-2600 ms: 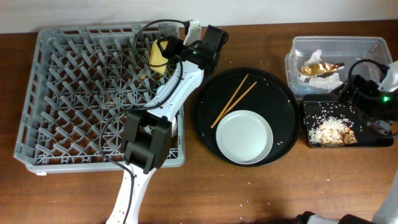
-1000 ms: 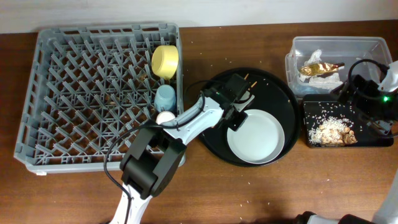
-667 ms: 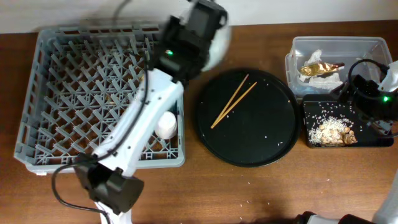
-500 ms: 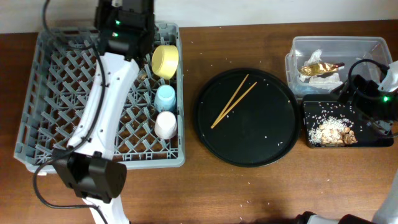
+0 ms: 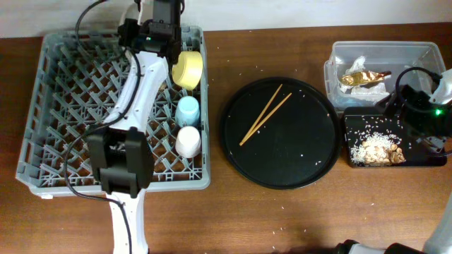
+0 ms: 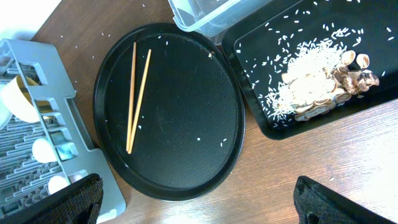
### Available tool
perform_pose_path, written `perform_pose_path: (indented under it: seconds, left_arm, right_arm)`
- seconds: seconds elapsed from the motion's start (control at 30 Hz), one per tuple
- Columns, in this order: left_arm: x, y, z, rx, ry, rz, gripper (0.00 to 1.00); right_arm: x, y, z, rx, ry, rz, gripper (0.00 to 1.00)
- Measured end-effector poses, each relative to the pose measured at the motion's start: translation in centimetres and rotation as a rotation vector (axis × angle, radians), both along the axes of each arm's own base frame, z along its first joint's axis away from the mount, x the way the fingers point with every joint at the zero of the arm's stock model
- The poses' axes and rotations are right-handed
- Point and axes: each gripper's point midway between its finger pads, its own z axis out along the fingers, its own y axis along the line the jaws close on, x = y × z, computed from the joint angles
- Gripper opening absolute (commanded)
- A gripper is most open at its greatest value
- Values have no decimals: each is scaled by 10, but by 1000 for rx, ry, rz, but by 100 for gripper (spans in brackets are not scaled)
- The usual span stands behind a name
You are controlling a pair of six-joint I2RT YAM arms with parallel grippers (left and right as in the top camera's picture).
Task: Sort waste into correct bins and load items into the dishwasher rack
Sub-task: 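Stand the white plate upright in the rack with the left gripper, then pick one chopstick with the left gripper, drop it in the rack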
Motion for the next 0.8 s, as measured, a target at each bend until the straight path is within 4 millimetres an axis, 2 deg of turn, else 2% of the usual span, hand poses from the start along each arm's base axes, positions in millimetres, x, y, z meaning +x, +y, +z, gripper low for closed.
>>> perform_pose_path:
  seconds: [0.07, 0.1, 0.17, 0.2, 0.3, 0.43, 0.47, 0.5, 0.53, 0.57, 0.6, 0.63, 0.67, 0.7, 0.73, 0.77, 0.8]
  left_arm:
    - [1, -2, -4, 21, 22, -5, 0]
    - [1, -4, -4, 26, 25, -8, 9]
    - [1, -17, -4, 27, 31, -36, 43]
    - [2, -24, -6, 22, 38, -57, 52]
    - [3, -30, -6, 21, 43, -74, 63]
    - [6, -30, 1, 19, 10, -68, 72]
    - [6, -30, 6, 17, 5, -68, 78]
    - [9, -31, 22, 5, -37, -70, 81]
    - [12, -32, 51, -10, -111, -71, 83]
    - [13, -36, 70, -13, -147, -81, 84]
    - [12, -43, 72, -6, -141, -98, 86]
    - [13, -62, 64, -16, -93, -161, 86]
    - [12, -95, 45, -63, 3, -292, 86]
    - [6, -142, 17, -161, 129, -480, 86]
    - [-2, -176, 2, -241, 200, -609, 86]
    - [-28, -232, -25, -402, 339, -817, 86]
    - [-45, -256, -35, -488, 397, -880, 86]
  right_arm:
    - [0, 0, 0, 0, 0, 0, 98]
    - [0, 0, 0, 0, 0, 0, 98]
    - [0, 0, 0, 0, 0, 0, 98]
    - [0, 0, 0, 0, 0, 0, 98]
    - [0, 0, 0, 0, 0, 0, 98]
    - [0, 0, 0, 0, 0, 1, 98]
    - [0, 0, 0, 0, 0, 0, 98]
    - [0, 0, 0, 0, 0, 0, 98]
    - [0, 0, 0, 0, 0, 0, 98]
    - [0, 0, 0, 0, 0, 0, 98]
    - [0, 0, 0, 0, 0, 0, 98]
    - [0, 0, 0, 0, 0, 0, 98]
    - [0, 0, 0, 0, 1, 0, 98]
    - [0, 0, 0, 0, 1, 0, 98]
    - [0, 0, 0, 0, -1, 0, 99]
    - [0, -1, 0, -4, -1, -1, 98]
    - [0, -1, 0, -4, -1, -1, 99]
